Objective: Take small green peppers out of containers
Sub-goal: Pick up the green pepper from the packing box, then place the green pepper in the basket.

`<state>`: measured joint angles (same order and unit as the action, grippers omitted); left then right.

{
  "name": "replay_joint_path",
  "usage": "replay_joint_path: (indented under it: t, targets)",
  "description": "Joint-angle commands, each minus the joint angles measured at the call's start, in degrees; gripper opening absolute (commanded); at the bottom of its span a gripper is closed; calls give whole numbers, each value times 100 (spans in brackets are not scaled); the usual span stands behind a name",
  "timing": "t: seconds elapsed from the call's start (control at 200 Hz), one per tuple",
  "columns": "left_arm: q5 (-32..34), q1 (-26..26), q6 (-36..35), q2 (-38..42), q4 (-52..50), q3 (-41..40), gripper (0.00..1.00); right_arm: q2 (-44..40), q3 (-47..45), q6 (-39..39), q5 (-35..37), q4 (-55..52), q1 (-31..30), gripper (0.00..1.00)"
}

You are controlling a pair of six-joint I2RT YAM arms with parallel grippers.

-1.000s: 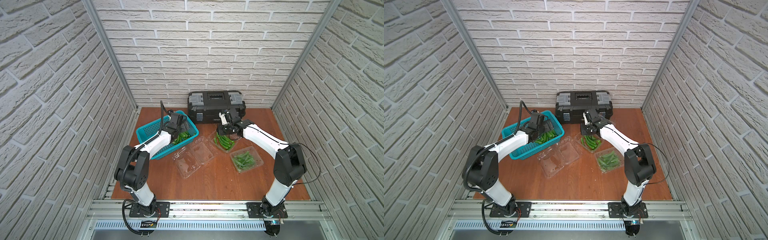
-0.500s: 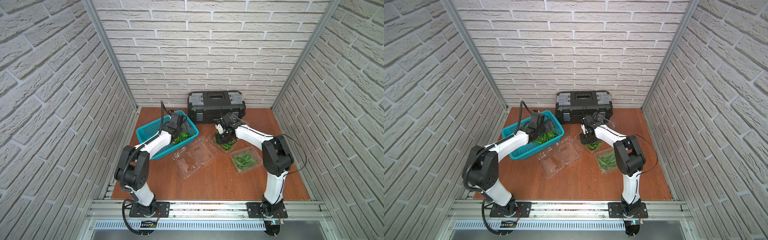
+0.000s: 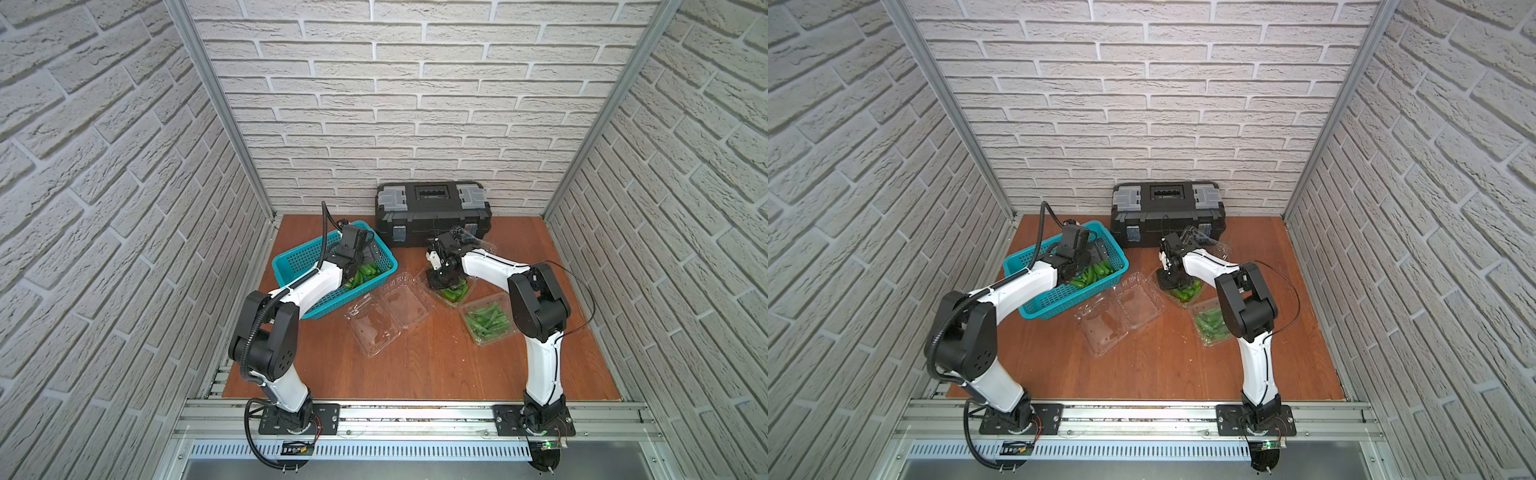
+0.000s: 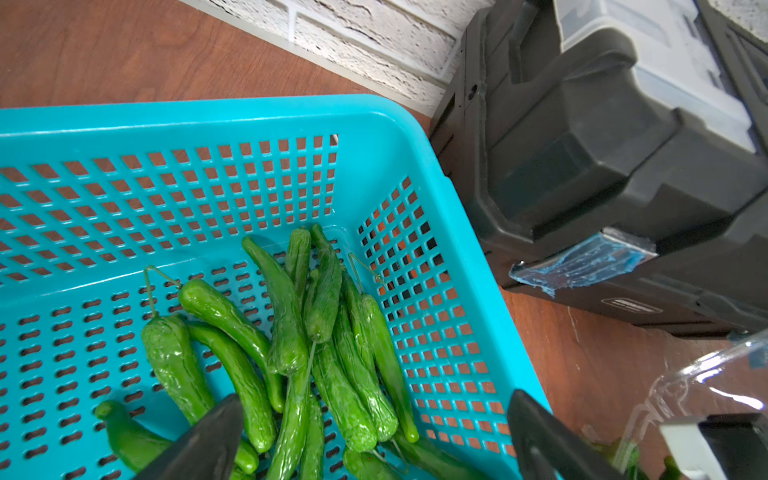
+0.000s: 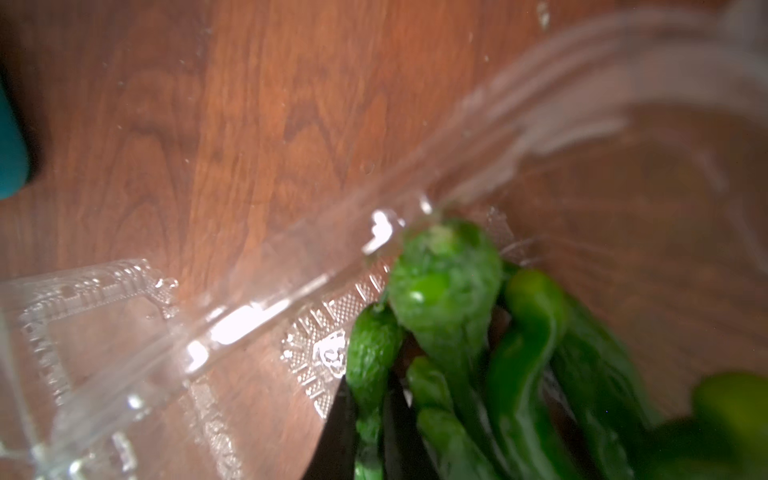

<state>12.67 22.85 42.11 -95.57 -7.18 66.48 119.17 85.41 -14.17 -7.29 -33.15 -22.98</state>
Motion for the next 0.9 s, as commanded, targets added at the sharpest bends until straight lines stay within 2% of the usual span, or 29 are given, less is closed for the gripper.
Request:
replay_joint_path:
  t: [0.0, 0.15, 0.33, 0.46, 0.55, 0.63, 0.685, 0.735, 0.81, 0.83, 0.895]
  targets:
    - [25, 13, -17, -17, 185, 151, 98, -485, -86, -13, 100, 167, -6, 7]
    - [25, -66, 180, 53, 407, -7, 98, -1089, 52, 96, 190, 44, -12, 6]
    - [218, -296, 585, 368, 742, -459, 98, -1557, 348, 143, -295, 214, -68, 6]
    - [1394, -316, 977, 794, 355, -753, 98, -1321, 794, -157, -1305, 862, -270, 7]
    - [2194, -307, 1337, 1104, -13, -965, 98, -722, 1563, -411, -2044, 1163, -516, 7]
    - [2643, -290, 1541, 1303, -341, -1048, 98, -52, 2281, -904, -2915, 1745, -738, 7]
    - [2887, -279, 1647, 1401, -542, -1061, 98, 346, 2646, -1542, -3584, 2463, -852, 11]
    - [3092, -257, 1686, 1486, -689, -1060, 98, 642, 2828, -2217, -3922, 3223, -924, 21]
    - [3276, -238, 1619, 1605, -737, -1087, 98, 901, 2846, -3162, -4048, 4217, -962, 33]
    - [3286, -240, 1586, 1628, -720, -1095, 98, 936, 2819, -3360, -4060, 4411, -950, 39]
    - [3306, -213, 1526, 1657, -710, -1102, 98, 945, 2680, -3714, -4086, 4761, -904, 47]
